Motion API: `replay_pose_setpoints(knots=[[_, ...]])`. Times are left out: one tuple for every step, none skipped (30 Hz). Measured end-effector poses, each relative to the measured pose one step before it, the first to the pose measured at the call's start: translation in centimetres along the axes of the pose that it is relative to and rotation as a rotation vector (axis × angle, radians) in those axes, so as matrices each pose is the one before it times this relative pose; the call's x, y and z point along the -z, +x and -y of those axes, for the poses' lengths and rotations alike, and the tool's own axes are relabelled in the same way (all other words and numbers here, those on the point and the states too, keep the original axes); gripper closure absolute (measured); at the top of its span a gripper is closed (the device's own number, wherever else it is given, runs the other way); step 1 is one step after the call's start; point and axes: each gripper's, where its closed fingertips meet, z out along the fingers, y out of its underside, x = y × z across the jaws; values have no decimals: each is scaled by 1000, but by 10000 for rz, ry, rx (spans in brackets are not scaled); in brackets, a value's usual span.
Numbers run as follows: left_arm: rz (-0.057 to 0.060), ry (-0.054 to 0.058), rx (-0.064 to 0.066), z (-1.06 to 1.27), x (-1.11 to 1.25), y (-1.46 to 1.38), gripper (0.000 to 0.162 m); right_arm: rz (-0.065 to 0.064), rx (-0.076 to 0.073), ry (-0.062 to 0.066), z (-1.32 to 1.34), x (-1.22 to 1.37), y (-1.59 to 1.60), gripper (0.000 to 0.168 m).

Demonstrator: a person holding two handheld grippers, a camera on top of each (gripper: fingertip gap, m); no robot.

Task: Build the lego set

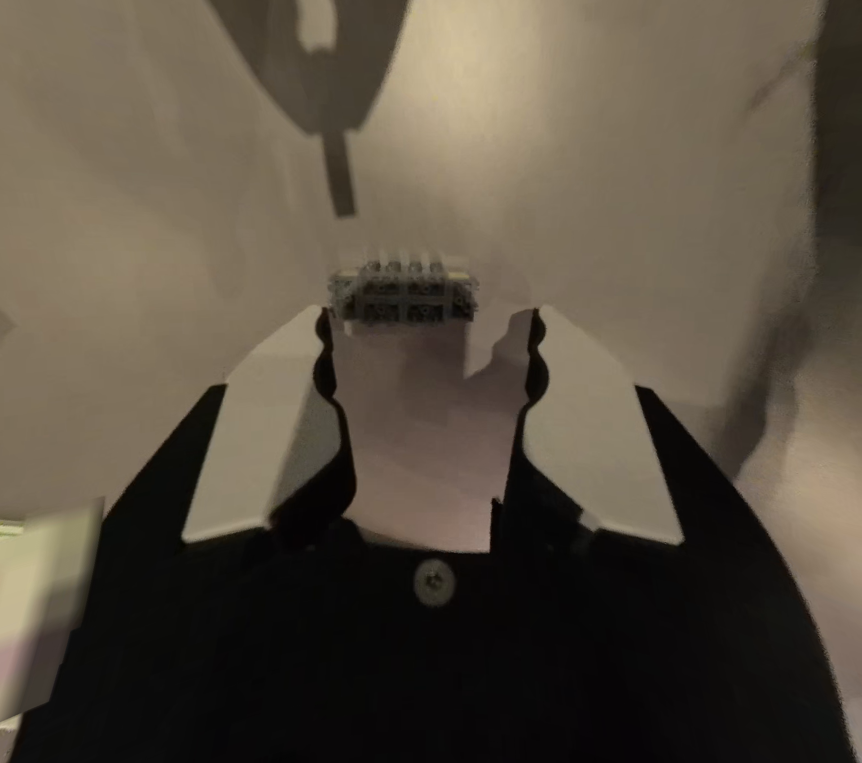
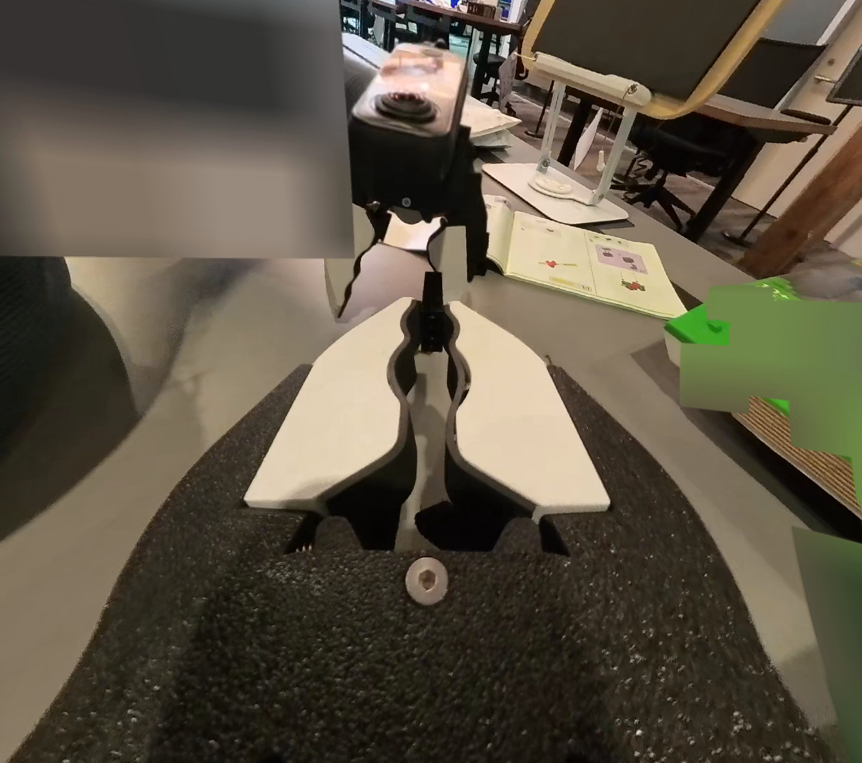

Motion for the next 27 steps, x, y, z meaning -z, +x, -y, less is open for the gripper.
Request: replay_pose_setpoints(knots=[[-102,-85,11,-3,-46,-37,84,-16,-24,-17,-81,83,-19,160],[-79,-94,42,8,-31,-57,85,-10,-20,-27,-100,59,-24,160],[-73,-70,54,54,-39,-37,86,-8,-29,-29,-96,62,-12,160],[-57,-43,45,105,-51,-34,87,-5,-23,-20,-68,59,12,160],[-9,-43,20,99,-41,-54,89,-11,-9,-11,-58,54,40,160],[26,-61,-8,68,-28,-58,89,-21,-8,-6,-48,62,84,160],[71,-54,-30,53,-8,-100,89,-9,-25,9,-16,65,99,160],[84,-23,-43,64,17,-104,89,0,-37,27,12,54,109,160],[59,6,-52,79,32,-75,88,2,-34,36,26,48,100,160],[51,35,-82,105,44,-56,89,2,-28,33,26,30,105,161],[20,37,-138,111,41,5,90,15,-26,19,-5,17,67,160],[53,21,-185,92,32,-24,91,12,-20,7,-5,7,58,160],[61,-35,-226,24,12,-36,93,23,-14,1,-30,8,26,160],[41,-101,-225,-65,-20,-21,94,29,-12,-11,-41,-3,10,160],[-18,-137,-166,-117,-53,36,96,23,-12,-15,-43,-1,-1,160],[-50,-134,-107,-110,-97,37,96,17,-16,-14,-40,-2,-6,160],[-32,-125,-65,-124,-109,-3,96,14,-19,-14,-38,-3,-14,160],[-56,-94,-35,-92,-99,20,96,10,-17,-11,-37,5,-8,160],[-72,24,-19,75,-24,42,98,7,-9,-9,-21,5,-17,160],[-33,9,-47,33,-10,17,98,9,-12,-11,-24,6,-21,160],[-13,3,-29,29,4,13,99,10,-16,-14,-26,-2,-25,160],[-12,18,-32,45,14,30,101,4,-14,-14,-26,-2,-26,160],[13,17,-22,23,8,9,101,13,-12,-19,-39,-19,-37,160],[26,31,5,8,3,-3,101,10,-11,-19,-28,-18,-31,160],[46,63,21,8,28,-9,101,6,-4,-9,4,-22,-17,160],[81,109,50,10,36,-44,101,9,4,-3,21,-15,-25,160],[94,160,142,9,84,-65,101,5,12,-6,33,-32,-22,160]])
